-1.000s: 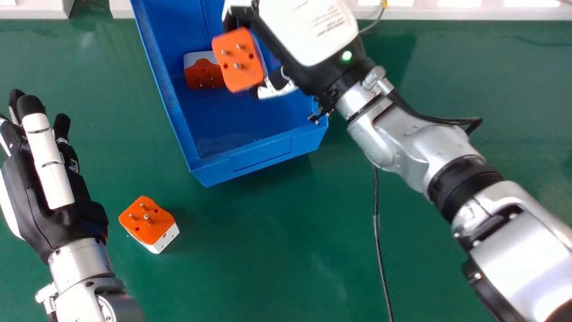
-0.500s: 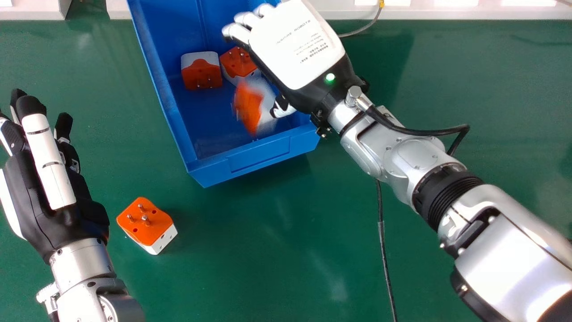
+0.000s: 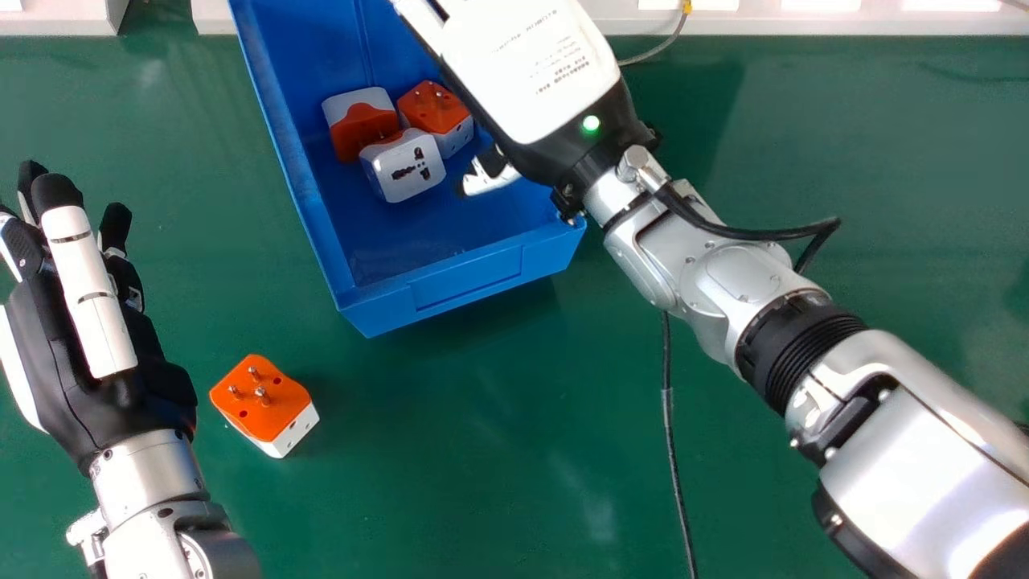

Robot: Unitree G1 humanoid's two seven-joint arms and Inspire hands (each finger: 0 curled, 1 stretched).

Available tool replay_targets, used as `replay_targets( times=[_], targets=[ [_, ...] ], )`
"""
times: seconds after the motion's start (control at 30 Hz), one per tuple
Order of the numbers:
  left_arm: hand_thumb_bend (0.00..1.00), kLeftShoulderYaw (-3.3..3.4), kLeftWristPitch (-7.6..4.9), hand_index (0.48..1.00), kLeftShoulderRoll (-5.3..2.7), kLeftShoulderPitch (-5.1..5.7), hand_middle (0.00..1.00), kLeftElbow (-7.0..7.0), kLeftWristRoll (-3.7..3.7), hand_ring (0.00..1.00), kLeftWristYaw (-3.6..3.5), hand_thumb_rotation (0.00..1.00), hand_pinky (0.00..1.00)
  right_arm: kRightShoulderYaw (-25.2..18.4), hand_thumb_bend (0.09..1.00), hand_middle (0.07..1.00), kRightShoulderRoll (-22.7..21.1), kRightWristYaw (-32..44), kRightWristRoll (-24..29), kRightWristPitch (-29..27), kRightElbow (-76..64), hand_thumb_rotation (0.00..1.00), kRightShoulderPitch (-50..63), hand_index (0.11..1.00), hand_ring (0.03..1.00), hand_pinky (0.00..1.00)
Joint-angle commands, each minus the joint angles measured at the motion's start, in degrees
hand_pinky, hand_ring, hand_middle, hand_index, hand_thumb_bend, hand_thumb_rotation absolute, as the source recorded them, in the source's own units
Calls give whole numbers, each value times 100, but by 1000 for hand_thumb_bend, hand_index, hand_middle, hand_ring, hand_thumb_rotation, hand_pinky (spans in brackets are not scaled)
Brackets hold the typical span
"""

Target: Pick all objects and put in blue box

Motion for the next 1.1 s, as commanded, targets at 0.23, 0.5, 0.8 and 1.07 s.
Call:
replay_targets(
  times=[0.23, 0.5, 0.8, 1.07],
  targets=[
    [574, -64, -75, 1000, -184, 250, 1000, -368, -19, 1000, 2, 713, 932, -919, 1000, 1000, -557, -864, 892, -958, -2831, 377, 1656, 1000, 1000, 1000],
    [597, -98, 26, 1000, -159, 342, 1000, -445, -88, 1000, -15, 707, 959, -672, 994, 978, -167, -3050, 605, -2402, -3392, 599, 3291, 1000, 937, 872],
    [590, -129, 133, 1000, -167, 427, 1000, -592, 34, 1000, 76, 721, 947, 227, 993, 940, -171, -2404, 306, -3443, -2737, 644, 3821, 1000, 854, 735],
    [599, -125, 182, 1000, -138, 420, 1000, -648, -50, 1000, 62, 721, 938, 367, 1000, 869, -323, -980, 436, -3768, -2210, 559, 3720, 958, 790, 686]
  ],
)
